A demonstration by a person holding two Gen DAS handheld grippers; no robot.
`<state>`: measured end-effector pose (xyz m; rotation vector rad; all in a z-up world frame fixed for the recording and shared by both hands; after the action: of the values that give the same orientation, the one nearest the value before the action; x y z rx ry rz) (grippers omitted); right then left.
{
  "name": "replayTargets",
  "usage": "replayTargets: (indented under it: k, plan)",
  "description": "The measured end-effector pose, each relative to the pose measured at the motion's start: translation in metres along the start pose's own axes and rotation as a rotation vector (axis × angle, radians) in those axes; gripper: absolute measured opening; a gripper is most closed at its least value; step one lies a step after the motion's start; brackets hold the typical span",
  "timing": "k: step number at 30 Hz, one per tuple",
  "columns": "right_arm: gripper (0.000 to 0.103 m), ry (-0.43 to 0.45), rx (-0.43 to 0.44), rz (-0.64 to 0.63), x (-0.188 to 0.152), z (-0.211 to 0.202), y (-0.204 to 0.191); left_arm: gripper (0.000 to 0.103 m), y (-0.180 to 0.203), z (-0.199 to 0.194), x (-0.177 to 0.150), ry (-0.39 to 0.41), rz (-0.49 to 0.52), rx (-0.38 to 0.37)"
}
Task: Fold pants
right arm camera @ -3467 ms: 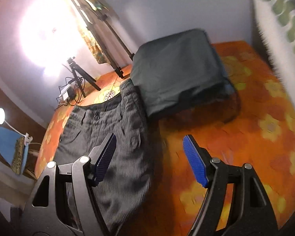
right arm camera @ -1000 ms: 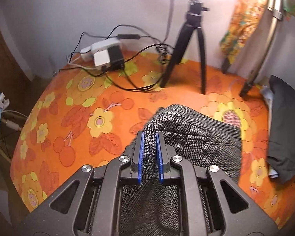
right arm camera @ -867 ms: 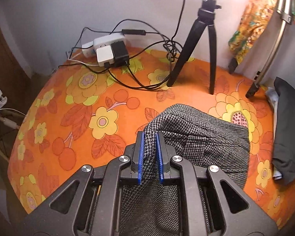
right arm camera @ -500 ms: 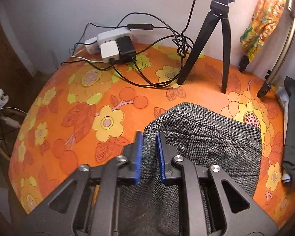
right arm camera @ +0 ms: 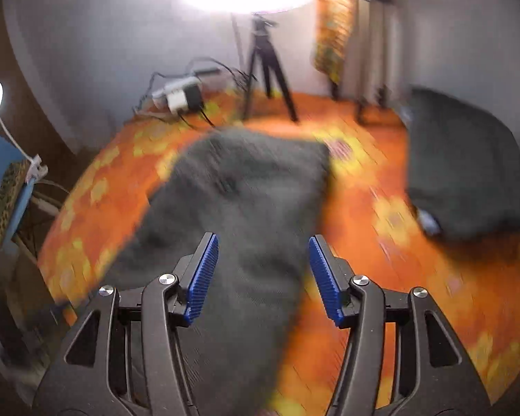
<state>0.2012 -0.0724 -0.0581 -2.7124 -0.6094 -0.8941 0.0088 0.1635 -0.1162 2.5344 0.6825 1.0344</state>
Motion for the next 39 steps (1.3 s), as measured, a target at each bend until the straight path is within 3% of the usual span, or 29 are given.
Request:
replayTargets:
  k: [4,7,14,17,21,24,25,31,34,37,39]
  plan:
    - [0.057,-0.06,-0.021,0.006,-0.07,-0.006,0.024,0.016,0.031,-0.001,-0.003,-0.015,0.065,-0.055]
    - [0.057,-0.092,0.01,0.041,-0.102,-0.001,0.033,0.018,0.062,0.004,-0.015,-0.061,0.122,-0.119]
    - [0.057,-0.122,0.156,0.137,-0.125,0.017,0.035,0.02,0.16,0.025,-0.072,-0.178,0.368,-0.246]
    - [0.057,-0.129,0.177,0.096,-0.127,0.023,0.022,0.02,0.18,0.041,-0.094,-0.226,0.452,-0.244]
    - [0.056,-0.145,0.216,0.105,-0.13,0.032,0.012,0.02,0.177,0.066,-0.112,-0.297,0.487,-0.2]
    - [0.039,-0.158,0.212,0.064,-0.132,0.036,0.001,0.02,0.165,0.076,-0.119,-0.323,0.494,-0.169]
    - [0.027,-0.169,0.202,0.044,-0.133,0.038,-0.002,0.02,0.163,0.076,-0.12,-0.324,0.49,-0.175]
    - [0.025,-0.195,0.128,-0.053,-0.137,0.039,-0.005,0.02,0.157,0.064,-0.114,-0.341,0.462,-0.192]
    - [0.025,-0.198,0.177,-0.021,-0.128,0.028,-0.002,0.02,0.162,0.053,-0.095,-0.309,0.484,-0.19]
    - [0.027,-0.121,0.209,0.004,-0.099,0.005,0.013,0.02,0.165,0.048,-0.061,-0.244,0.507,-0.165]
    - [0.039,-0.041,0.183,0.001,-0.074,-0.007,0.028,0.02,0.167,0.053,-0.031,-0.198,0.5,-0.142]
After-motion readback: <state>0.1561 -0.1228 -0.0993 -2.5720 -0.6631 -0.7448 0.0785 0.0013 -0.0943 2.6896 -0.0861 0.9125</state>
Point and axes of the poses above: each gripper's, at about its wrist camera, not at the fingertips, and z roughly the way its jaws point, y to its right, x to its top, the point moved 7 cm from there along z, roughly the way its jaws point, and after that the axes turned 3 degrees about -z, right-handed, at the moved point
